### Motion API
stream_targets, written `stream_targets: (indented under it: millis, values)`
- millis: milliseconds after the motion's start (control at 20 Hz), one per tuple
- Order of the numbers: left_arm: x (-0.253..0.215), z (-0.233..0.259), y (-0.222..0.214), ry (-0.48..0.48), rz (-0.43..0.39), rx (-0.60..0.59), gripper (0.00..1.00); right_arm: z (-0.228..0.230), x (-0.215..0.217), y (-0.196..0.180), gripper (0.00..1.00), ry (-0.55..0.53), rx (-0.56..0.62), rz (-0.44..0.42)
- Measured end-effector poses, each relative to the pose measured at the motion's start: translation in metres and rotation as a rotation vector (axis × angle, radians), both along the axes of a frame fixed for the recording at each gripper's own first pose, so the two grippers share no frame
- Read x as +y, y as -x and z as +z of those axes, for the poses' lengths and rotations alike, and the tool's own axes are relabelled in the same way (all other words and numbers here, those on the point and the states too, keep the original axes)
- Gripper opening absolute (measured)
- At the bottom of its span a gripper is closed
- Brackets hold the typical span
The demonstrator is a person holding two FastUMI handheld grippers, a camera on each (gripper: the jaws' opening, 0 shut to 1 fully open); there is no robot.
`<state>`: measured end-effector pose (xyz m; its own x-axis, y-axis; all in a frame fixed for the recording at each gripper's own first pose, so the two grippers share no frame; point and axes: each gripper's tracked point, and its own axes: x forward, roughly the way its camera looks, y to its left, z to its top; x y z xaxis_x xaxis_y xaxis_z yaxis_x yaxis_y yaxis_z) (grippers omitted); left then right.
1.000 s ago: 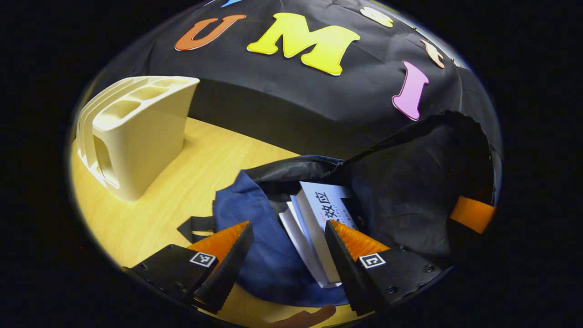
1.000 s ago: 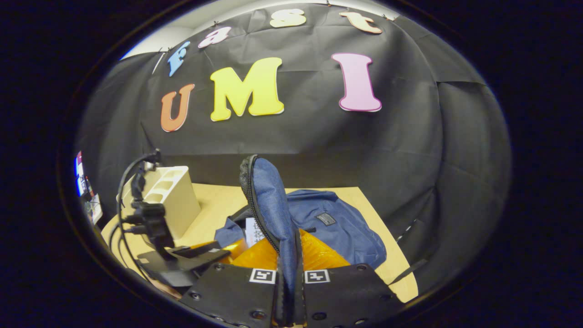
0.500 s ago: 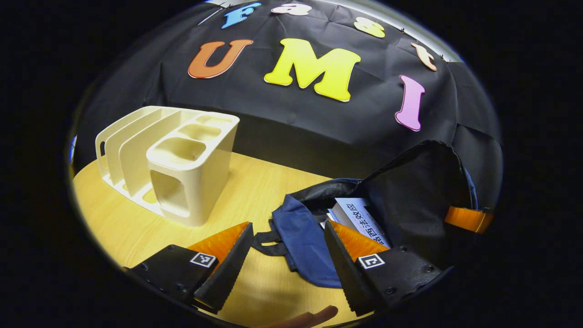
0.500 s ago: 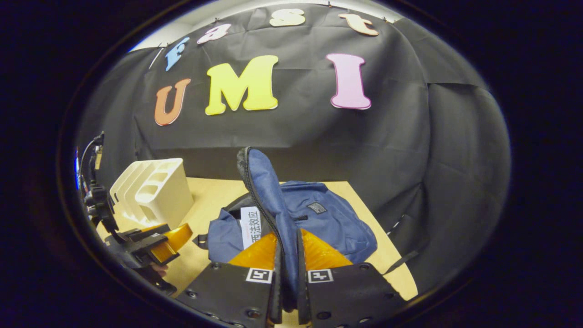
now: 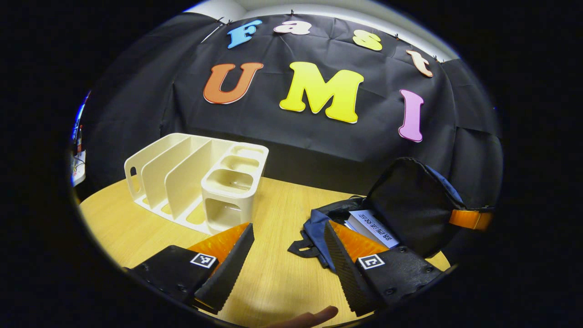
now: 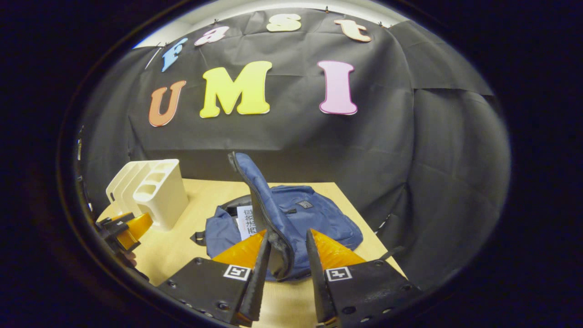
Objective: Open the schoolbag, grab two books from the bookshelf and put them into the schoolbag.
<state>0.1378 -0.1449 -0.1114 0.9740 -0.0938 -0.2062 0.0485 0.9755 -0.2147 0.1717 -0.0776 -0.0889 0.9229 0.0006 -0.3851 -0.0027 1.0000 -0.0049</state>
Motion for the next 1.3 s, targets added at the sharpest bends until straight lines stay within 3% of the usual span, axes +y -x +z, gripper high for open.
stream_targets:
  millis: [100,200,250,300,350,400,700,1100,1300]
  values:
    - [0.009,0.006,0.01,-0.002,0.01,-0.013,0.97,0.0,0.0,0.008,0.63,-0.001,-0.001,-0.007]
    - [0.015,0.01,0.02,-0.012,0.014,-0.026,0.97,0.0,0.0,0.016,0.67,-0.005,0.001,-0.009]
    - [0.018,0.013,0.025,-0.026,0.014,-0.036,0.97,0.001,0.003,0.022,0.79,-0.009,-0.001,-0.001]
    - [0.02,0.017,0.032,-0.045,0.011,-0.047,0.97,0.002,0.015,0.026,0.76,-0.012,-0.009,0.007]
    - [0.022,0.021,0.041,-0.07,0.005,-0.061,0.98,0.005,0.016,0.032,0.86,-0.01,-0.023,0.014]
    - [0.025,0.025,0.049,-0.095,0.01,-0.074,0.98,0.008,0.015,0.039,0.83,-0.003,-0.042,0.016]
    - [0.04,0.052,0.097,-0.146,0.016,-0.127,0.98,0.036,0.012,0.093,0.94,-0.045,-0.163,0.021]
    - [0.069,0.089,0.166,-0.192,0.048,-0.206,0.98,0.072,0.005,0.171,0.95,-0.028,-0.292,0.028]
    - [0.076,0.102,0.181,-0.243,0.042,-0.205,0.98,0.091,0.001,0.187,0.95,-0.015,-0.347,0.02]
